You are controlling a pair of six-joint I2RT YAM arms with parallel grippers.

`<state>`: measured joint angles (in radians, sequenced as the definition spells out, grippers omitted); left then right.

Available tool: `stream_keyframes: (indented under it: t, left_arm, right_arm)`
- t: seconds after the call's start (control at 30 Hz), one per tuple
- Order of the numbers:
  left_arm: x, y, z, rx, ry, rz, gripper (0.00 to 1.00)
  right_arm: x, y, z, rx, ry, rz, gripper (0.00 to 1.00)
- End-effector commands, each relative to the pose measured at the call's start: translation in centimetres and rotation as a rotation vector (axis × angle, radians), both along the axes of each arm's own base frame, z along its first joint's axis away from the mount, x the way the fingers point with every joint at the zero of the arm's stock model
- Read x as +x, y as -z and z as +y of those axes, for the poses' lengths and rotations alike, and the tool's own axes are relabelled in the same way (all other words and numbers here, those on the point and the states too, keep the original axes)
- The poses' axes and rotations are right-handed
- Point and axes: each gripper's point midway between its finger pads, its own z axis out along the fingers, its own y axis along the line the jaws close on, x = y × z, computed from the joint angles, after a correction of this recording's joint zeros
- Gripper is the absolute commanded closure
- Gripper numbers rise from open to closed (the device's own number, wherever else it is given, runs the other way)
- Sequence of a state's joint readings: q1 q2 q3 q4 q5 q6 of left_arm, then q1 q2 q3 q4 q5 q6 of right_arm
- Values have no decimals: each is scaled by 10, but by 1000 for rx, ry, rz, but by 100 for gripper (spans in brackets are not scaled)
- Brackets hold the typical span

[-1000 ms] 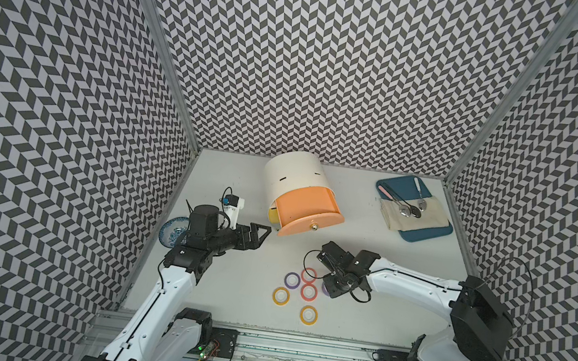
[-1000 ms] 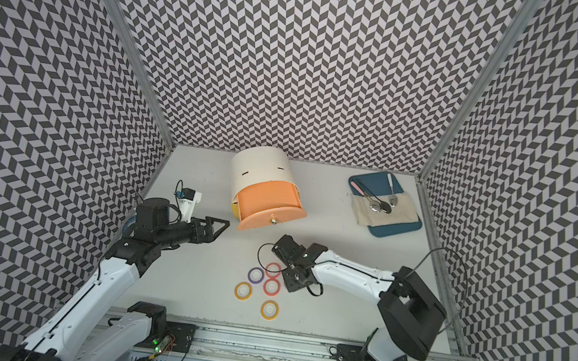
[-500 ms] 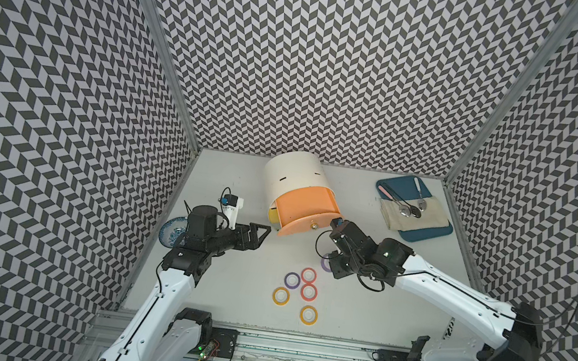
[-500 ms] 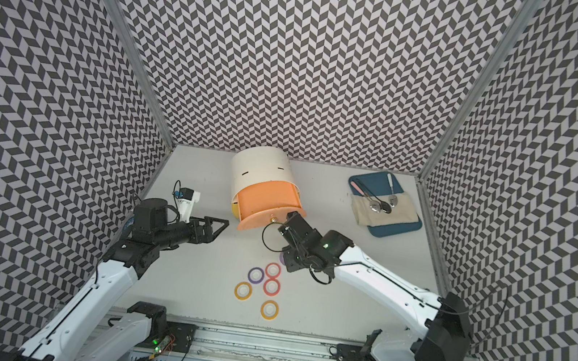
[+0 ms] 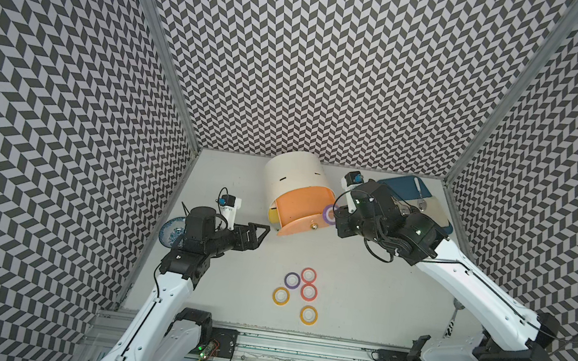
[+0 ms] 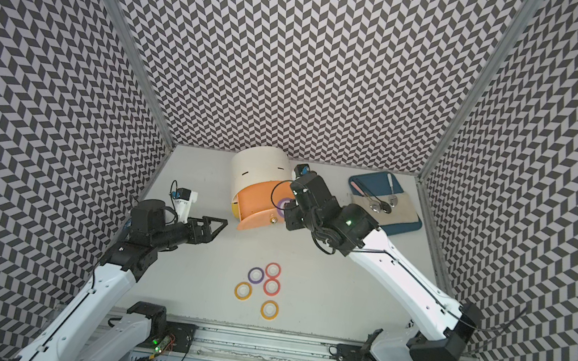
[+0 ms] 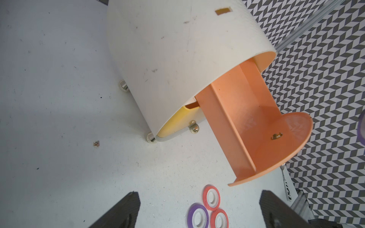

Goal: Place the transparent tape into the drawer according to color
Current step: Place the tape in the drawer.

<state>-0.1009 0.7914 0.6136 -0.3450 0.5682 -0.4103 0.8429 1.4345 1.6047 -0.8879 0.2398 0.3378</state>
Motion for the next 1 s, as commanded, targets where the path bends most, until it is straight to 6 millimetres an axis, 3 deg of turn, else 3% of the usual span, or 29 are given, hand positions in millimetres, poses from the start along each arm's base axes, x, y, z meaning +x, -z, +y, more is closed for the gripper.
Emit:
stream_keyframes:
  t: [0.0, 0.23, 0.5, 0.63, 0.73, 0.97]
  left_arm:
    - [-7, 4, -1, -2, -15, 34, 0]
    - [-18, 11, -14, 10, -8, 71, 0]
    - [-29, 22, -29, 64, 1, 112, 0]
    - [-31, 24, -32, 71, 1, 117, 0]
    - [-33, 25, -35, 74, 14, 120, 0]
    - [-41, 29, -47, 103, 50, 134, 0]
  right_arm:
    - [27, -5, 8, -13, 11, -51, 100]
    - [59, 14, 24, -23, 6, -38, 100]
    - [65, 41, 38, -49, -32, 8, 98]
    - [66, 43, 41, -49, -41, 9, 67]
    - [67, 39, 41, -44, -42, -2, 51]
    - [67, 21, 32, -34, -15, -44, 37]
